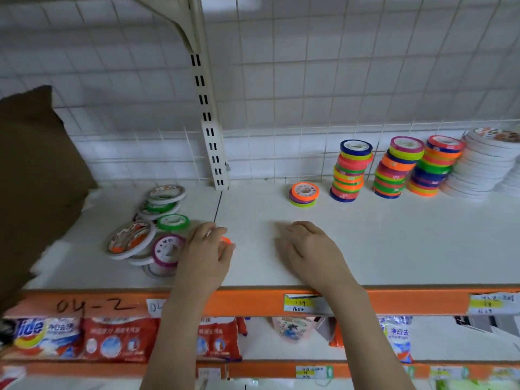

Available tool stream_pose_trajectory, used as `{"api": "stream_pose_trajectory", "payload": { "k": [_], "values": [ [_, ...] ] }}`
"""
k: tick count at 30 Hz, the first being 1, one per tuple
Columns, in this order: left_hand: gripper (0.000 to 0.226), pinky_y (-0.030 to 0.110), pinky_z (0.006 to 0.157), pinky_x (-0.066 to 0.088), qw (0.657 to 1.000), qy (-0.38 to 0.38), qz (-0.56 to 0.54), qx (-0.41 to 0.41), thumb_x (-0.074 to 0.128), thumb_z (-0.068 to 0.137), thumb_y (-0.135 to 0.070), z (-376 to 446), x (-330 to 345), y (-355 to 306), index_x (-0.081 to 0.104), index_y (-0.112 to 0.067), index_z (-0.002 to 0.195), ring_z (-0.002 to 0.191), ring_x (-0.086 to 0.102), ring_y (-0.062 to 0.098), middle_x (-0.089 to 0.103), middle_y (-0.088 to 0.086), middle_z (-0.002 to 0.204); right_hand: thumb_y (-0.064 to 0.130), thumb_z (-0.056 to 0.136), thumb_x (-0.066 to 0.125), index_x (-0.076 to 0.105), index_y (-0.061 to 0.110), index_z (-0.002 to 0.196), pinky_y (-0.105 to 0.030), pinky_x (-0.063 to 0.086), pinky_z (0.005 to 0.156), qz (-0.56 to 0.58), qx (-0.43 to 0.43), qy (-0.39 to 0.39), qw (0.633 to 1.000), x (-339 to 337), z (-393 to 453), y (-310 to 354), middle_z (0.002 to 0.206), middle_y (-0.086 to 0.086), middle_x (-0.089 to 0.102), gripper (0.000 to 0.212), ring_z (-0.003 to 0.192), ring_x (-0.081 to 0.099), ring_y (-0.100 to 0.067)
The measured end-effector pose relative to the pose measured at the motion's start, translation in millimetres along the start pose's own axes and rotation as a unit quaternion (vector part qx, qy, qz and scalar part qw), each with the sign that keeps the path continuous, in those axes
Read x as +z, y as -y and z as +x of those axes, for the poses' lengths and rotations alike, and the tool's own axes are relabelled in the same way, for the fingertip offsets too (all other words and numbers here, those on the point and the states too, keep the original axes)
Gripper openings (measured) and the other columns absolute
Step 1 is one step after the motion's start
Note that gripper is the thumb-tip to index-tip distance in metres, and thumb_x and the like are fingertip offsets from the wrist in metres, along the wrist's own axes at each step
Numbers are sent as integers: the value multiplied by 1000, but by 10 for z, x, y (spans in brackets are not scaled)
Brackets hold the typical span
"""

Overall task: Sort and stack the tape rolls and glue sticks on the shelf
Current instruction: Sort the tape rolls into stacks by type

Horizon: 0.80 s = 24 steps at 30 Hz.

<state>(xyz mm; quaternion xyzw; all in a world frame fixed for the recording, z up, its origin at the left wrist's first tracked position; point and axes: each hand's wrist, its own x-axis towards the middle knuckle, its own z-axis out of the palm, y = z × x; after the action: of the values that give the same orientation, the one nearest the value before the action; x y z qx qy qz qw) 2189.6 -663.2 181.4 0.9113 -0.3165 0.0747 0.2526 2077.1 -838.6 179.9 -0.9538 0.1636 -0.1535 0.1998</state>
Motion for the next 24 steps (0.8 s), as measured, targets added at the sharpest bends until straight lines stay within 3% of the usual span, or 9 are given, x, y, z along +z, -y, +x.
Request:
{"api": "stream_pose_trajectory", "payload": {
  "k": [5, 8, 12, 14, 17, 20, 24],
  "values": [
    [39, 37, 108, 29, 999, 11, 22, -22, 57, 90, -25, 93, -299, 425, 55, -8, 125, 129, 37, 23, 42, 7, 138, 41, 84, 27, 60, 10, 116, -34, 45, 90, 4, -9, 11, 1000, 186, 56, 419, 120, -6, 60, 55, 111, 53, -25],
    [36, 31, 101, 33, 1000, 22, 10, -18, 58, 90, -23, 116, -433, 673, 57, -9, 122, 120, 44, 21, 48, 4, 130, 37, 83, 29, 59, 10, 119, -35, 45, 90, 22, -15, 19, 999, 343, 82, 689, 121, -6, 59, 54, 113, 52, -25],
    [29, 24, 93, 32, 1000, 23, 1, 16, 62, 88, -19, 135, -533, 941, 62, -10, 115, 112, 48, 18, 54, 3, 119, 33, 95, 46, 57, 19, 123, -28, 45, 91, 43, -30, 11, 999, 526, 118, 946, 124, 2, 57, 33, 114, 51, -18],
    [27, 19, 88, 29, 999, 9, 0, 41, 64, 86, -19, 138, -570, 1035, 65, -10, 111, 108, 49, 18, 56, 2, 115, 35, 94, 51, 56, 23, 125, -24, 43, 93, 49, -45, 17, 998, 578, 119, 1033, 128, 6, 54, 34, 118, 49, -13],
    [24, 26, 90, 37, 998, -10, -18, 56, 69, 82, -18, 131, -610, 1167, 69, -9, 105, 103, 54, 21, 60, 3, 110, 39, 92, 53, 48, 24, 135, -21, 33, 104, 25, -50, 52, 997, 625, 136, 1094, 142, 9, 40, 45, 130, 37, -10],
    [19, 38, 86, 47, 996, -12, -31, 78, 75, 75, -14, 128, -624, 1260, 71, -8, 93, 94, 59, 25, 63, 5, 100, 29, 92, 54, 53, 20, 131, -23, 34, 105, 17, -31, 33, 999, 665, 194, 1129, 141, 5, 43, 40, 129, 40, -13],
    [20, 19, 84, 33, 992, -7, -38, 117, 78, 73, -17, 102, -623, 1243, 70, -11, 90, 95, 52, 14, 59, -3, 100, 20, 93, 52, 58, 12, 124, -17, 32, 100, 11, -6, 6, 1000, 722, 231, 1186, 135, -1, 49, 32, 121, 47, -17]
  ]
}}
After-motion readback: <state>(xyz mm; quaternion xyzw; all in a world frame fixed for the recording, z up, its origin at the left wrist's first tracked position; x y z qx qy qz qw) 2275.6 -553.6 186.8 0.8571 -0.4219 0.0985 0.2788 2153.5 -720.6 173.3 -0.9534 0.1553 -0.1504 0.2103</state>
